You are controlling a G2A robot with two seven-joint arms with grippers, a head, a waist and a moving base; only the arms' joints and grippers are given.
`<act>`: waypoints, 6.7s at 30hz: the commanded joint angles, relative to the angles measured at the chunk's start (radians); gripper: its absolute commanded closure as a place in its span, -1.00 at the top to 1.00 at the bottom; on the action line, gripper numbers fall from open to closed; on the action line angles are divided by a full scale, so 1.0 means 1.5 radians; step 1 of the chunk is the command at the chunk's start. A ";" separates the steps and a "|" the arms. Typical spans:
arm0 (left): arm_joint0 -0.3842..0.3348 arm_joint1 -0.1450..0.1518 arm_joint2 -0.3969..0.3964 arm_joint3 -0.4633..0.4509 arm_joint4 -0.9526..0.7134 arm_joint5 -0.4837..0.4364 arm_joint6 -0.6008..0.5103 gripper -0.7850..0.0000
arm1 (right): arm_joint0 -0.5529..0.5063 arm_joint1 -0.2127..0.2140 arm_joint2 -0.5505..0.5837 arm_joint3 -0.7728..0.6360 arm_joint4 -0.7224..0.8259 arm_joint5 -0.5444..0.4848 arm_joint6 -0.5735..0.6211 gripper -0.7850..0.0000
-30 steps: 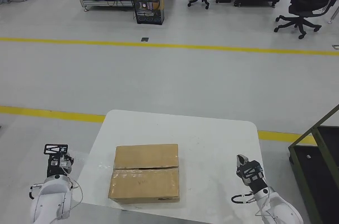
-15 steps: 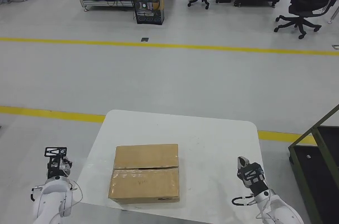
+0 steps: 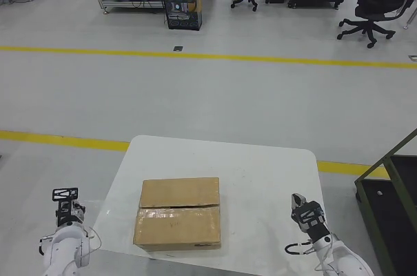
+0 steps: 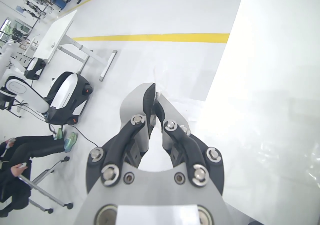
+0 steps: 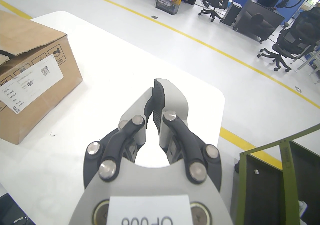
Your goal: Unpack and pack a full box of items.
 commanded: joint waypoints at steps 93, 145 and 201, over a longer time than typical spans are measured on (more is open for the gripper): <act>0.035 -0.026 0.244 -0.115 -0.035 -0.175 -0.018 -1.00 | 0.086 -0.009 -0.096 0.109 -0.036 0.027 0.021 -1.00; 0.100 -0.014 0.182 -0.162 0.041 -0.156 -0.060 -1.00 | 0.133 -0.013 -0.112 0.161 -0.019 0.029 0.040 -1.00; 0.098 -0.004 0.232 -0.155 -0.067 -0.331 -0.049 -1.00 | 0.195 -0.034 -0.267 0.281 -0.022 -0.050 -0.036 -1.00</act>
